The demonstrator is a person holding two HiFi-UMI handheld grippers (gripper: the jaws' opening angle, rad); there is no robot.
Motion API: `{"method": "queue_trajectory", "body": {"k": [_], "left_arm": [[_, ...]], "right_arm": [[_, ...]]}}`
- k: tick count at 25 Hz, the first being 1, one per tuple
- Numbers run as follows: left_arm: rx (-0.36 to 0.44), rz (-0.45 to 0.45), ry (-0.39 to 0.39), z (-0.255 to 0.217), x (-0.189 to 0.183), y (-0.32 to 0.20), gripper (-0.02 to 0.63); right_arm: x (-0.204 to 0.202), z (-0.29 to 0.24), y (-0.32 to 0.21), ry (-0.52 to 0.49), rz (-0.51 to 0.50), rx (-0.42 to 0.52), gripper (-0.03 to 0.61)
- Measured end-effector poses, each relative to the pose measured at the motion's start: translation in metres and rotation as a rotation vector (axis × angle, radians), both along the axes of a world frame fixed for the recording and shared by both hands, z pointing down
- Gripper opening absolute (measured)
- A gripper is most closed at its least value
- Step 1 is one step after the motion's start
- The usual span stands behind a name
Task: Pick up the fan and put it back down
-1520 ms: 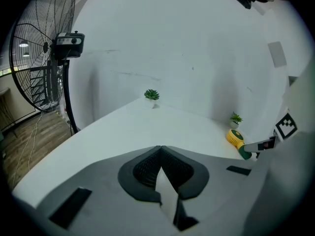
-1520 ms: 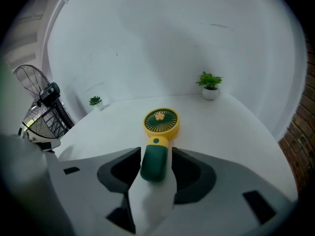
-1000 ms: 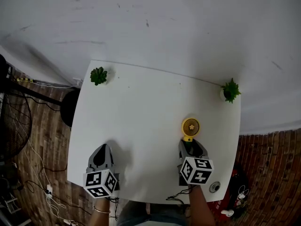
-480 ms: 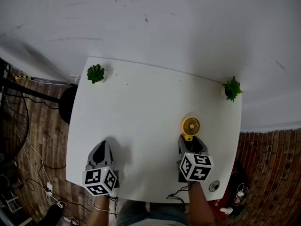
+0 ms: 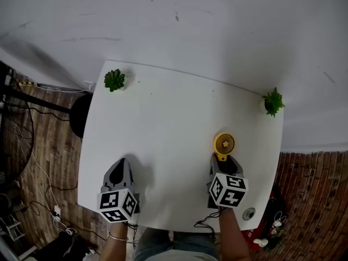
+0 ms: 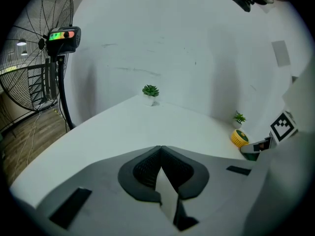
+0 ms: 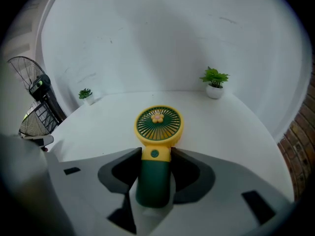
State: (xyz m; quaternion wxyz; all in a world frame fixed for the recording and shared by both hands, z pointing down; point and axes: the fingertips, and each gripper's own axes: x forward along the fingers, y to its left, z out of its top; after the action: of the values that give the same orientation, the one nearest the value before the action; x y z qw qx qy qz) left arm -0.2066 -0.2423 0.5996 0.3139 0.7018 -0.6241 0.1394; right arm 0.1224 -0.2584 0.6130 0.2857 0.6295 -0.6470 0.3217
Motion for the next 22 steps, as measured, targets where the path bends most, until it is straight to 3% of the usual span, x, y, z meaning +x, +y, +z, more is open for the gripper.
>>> {"method": "queue_trajectory", "body": {"k": [22], "left_arm": [[0.03, -0.033, -0.009, -0.018, -0.018, 0.013, 0.012]], "right_arm": [[-0.003, -0.015, -0.004, 0.011, -0.024, 0.045, 0.178]]}}
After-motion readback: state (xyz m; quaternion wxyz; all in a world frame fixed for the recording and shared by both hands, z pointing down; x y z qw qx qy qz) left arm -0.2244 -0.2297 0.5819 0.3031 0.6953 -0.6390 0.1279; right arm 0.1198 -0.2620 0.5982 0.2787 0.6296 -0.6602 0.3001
